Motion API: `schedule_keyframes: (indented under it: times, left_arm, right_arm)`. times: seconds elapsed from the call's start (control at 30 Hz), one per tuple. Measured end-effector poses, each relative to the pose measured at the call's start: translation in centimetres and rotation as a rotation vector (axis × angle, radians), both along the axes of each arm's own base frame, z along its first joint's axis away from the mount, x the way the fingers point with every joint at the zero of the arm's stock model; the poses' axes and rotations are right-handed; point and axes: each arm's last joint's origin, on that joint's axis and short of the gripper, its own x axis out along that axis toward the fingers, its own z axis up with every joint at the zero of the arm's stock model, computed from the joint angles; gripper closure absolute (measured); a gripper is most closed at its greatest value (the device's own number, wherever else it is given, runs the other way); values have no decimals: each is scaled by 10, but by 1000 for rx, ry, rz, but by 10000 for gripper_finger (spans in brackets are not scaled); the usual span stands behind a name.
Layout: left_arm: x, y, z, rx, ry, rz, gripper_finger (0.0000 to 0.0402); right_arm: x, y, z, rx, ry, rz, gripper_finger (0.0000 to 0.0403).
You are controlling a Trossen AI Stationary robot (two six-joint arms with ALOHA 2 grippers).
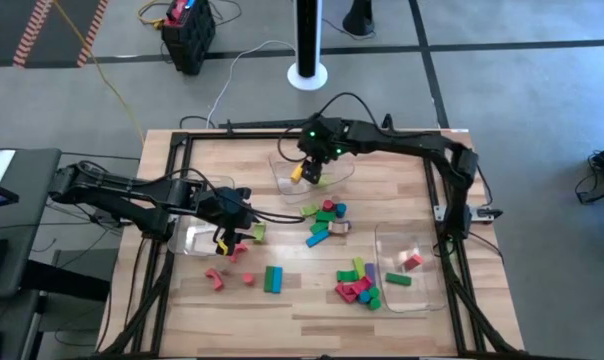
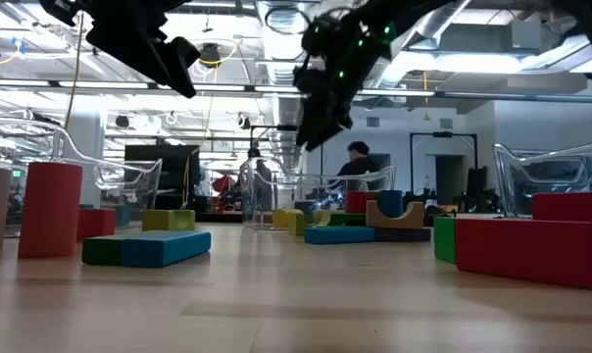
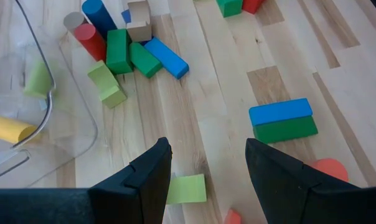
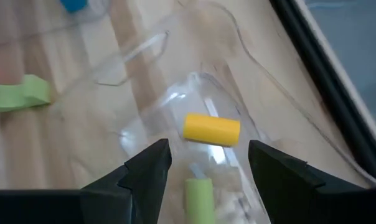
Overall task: Sort blocks by size
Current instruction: Put the brown arch block into the left transparent bin
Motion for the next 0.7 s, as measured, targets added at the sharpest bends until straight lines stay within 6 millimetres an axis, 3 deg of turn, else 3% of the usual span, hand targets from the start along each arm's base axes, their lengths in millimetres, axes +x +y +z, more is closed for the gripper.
schedule_keyframes:
  times: [0.33, 0.7]
  left_arm:
    - [0, 0, 0, -5, 4, 5, 202]
    - [1, 0, -1, -7, 7, 8, 202]
  right_arm:
    - [-15, 52, 44, -32, -32, 114, 152]
    - [-35, 128, 58, -6, 99, 319, 152]
